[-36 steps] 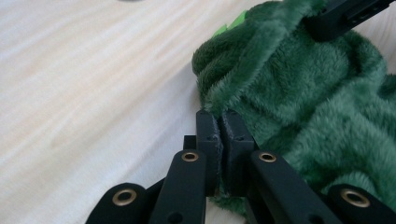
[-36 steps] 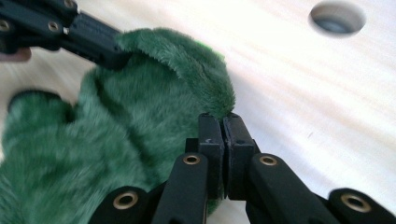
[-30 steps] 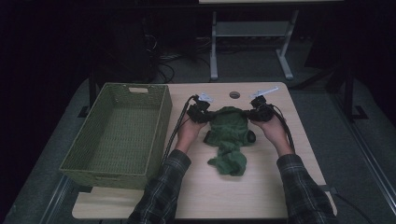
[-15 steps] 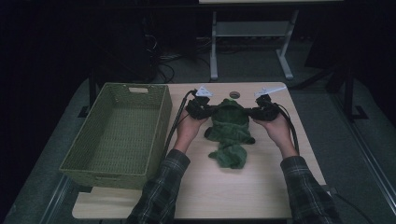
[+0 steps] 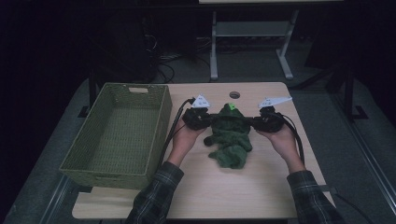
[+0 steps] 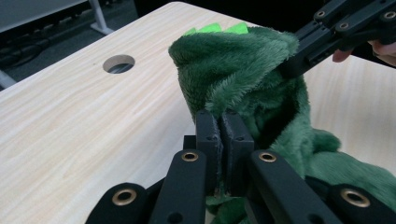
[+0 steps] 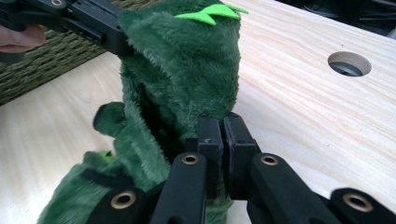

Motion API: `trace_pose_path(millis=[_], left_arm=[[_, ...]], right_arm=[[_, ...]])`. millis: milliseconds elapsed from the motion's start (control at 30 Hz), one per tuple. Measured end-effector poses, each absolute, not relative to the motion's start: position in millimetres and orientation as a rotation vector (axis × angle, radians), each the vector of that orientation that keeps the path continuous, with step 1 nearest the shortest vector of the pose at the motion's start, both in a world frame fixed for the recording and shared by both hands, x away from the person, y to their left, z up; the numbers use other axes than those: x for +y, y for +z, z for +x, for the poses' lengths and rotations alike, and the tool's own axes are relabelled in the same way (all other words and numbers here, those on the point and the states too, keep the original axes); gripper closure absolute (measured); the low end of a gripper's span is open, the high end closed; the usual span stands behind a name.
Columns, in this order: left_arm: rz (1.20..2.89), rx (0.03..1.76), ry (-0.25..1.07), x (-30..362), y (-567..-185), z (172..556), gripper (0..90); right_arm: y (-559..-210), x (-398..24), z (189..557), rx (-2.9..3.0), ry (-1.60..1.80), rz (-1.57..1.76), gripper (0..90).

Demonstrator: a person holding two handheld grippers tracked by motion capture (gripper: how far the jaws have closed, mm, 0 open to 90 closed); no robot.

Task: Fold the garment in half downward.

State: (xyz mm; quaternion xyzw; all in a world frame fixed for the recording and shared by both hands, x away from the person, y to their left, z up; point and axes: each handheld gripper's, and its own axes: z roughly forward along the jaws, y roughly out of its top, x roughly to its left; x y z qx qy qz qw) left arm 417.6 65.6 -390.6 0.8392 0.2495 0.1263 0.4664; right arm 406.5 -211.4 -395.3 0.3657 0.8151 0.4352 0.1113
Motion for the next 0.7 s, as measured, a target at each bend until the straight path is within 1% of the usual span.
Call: trace_pose_path(millis=[267, 700], left_arm=[[2.066, 0.555, 0.324, 69, -389, 390, 86.8], [2.068, 0.487, 0.269, 76, -400, 350, 86.8]], right_arm=[[-396, -216, 377, 2.37, 1.328, 1.04, 86.9], [-408, -215, 332, 2.413, 1.323, 0.945, 86.3]])
